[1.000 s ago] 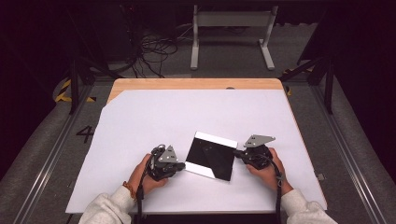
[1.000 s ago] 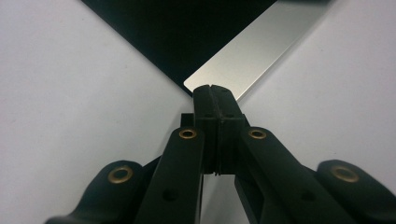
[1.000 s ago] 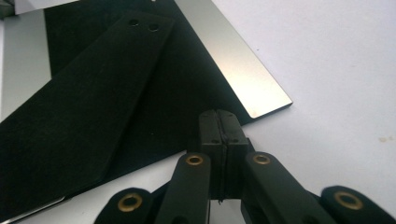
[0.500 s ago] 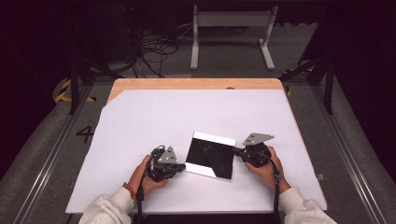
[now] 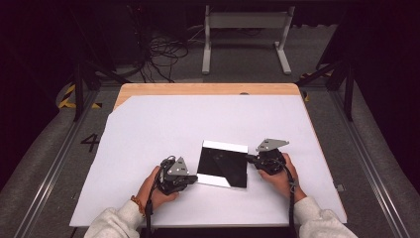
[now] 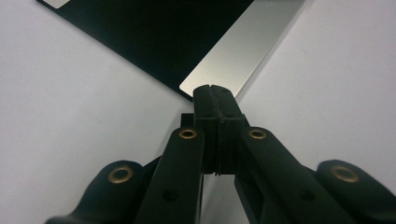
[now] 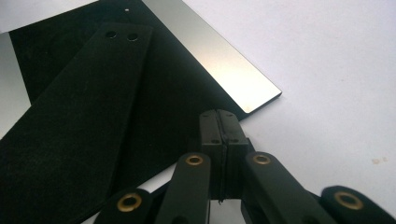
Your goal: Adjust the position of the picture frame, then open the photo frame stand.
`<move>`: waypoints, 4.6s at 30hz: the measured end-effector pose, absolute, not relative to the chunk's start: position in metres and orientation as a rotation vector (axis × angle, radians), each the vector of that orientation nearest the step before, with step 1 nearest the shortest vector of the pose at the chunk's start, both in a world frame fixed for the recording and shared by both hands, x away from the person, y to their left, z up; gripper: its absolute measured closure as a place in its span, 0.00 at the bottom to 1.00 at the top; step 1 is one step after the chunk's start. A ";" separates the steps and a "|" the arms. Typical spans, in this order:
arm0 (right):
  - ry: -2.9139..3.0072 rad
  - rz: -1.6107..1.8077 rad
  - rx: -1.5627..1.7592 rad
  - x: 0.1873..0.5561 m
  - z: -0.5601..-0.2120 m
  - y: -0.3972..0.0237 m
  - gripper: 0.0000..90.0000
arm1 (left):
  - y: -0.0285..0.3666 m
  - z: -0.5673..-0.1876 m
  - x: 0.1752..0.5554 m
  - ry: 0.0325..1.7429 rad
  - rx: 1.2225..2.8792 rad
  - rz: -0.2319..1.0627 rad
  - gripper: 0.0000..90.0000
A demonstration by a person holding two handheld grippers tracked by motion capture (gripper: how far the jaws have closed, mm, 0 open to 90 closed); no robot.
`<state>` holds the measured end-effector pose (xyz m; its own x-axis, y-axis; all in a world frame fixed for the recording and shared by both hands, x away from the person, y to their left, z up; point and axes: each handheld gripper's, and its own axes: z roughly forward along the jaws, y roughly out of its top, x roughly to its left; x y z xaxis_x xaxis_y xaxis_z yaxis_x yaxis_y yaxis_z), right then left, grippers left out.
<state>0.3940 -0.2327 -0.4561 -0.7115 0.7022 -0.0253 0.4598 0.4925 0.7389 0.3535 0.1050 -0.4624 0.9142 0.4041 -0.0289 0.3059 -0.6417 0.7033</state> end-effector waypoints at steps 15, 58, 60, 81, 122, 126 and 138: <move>2.410 1.051 0.983 0.401 -0.456 -0.230 1.00 | 0.102 -0.463 0.350 0.503 2.308 0.173 1.00; 2.410 1.058 0.884 0.375 -0.431 -0.254 1.00 | 0.143 -0.441 0.344 0.504 2.231 0.333 0.79; 2.422 1.054 0.876 0.370 -0.433 -0.258 1.00 | 0.148 -0.442 0.344 0.510 2.227 0.350 0.72; 2.596 1.037 0.821 0.340 -0.443 -0.266 1.00 | 0.173 -0.461 0.349 0.703 2.194 0.390 0.37; 2.753 0.834 0.773 0.341 -0.436 -0.227 0.97 | 0.147 -0.464 0.346 0.652 2.247 0.338 0.32; 2.730 0.896 0.786 0.341 -0.434 -0.229 0.98 | 0.147 -0.464 0.346 0.650 2.249 0.337 0.32; 2.681 0.956 0.779 0.339 -0.431 -0.231 0.99 | 0.146 -0.465 0.347 0.659 2.247 0.325 0.31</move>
